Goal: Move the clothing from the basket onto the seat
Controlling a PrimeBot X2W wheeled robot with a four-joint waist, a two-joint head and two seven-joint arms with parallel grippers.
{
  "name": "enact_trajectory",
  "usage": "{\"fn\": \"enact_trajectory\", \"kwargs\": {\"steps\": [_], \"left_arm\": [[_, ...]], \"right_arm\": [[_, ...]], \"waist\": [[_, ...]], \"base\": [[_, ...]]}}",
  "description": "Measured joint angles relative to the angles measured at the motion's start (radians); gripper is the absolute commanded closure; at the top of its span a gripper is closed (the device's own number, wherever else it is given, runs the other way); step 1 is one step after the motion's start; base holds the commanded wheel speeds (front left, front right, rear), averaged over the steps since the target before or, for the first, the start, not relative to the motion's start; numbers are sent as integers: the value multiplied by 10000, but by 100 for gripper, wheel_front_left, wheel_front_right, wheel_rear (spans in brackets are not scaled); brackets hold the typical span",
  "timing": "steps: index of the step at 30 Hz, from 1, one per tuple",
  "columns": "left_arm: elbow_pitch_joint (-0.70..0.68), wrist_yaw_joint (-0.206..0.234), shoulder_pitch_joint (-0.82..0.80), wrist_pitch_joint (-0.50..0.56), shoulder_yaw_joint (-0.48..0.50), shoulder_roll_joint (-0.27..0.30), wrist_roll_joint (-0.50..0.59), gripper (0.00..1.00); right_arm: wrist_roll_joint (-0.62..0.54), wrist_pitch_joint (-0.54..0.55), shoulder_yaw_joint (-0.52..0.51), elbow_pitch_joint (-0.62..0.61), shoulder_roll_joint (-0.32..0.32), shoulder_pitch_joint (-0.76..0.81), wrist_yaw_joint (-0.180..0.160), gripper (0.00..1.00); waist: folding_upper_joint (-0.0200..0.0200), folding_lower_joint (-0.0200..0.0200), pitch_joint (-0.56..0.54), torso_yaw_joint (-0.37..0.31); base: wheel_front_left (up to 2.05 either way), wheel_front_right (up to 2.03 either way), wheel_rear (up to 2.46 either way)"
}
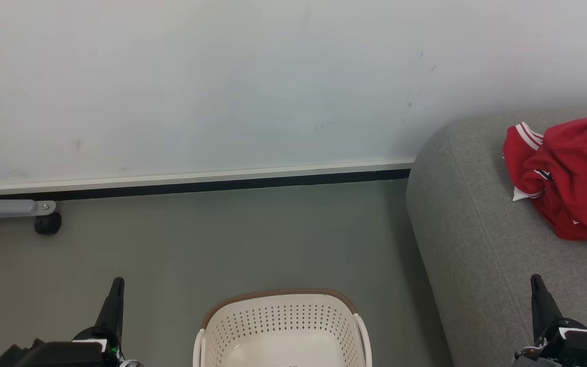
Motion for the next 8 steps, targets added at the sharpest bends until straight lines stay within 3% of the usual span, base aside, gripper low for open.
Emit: {"fn": "enact_trajectory", "kwargs": {"steps": [8], "left_arm": [[0, 0, 0, 0, 0, 0, -8, 100]], "right_arm": [[2, 0, 0, 0, 0, 0, 0, 100]], "waist": [[0, 0, 0, 0]], "base": [[0, 0, 0]]}}
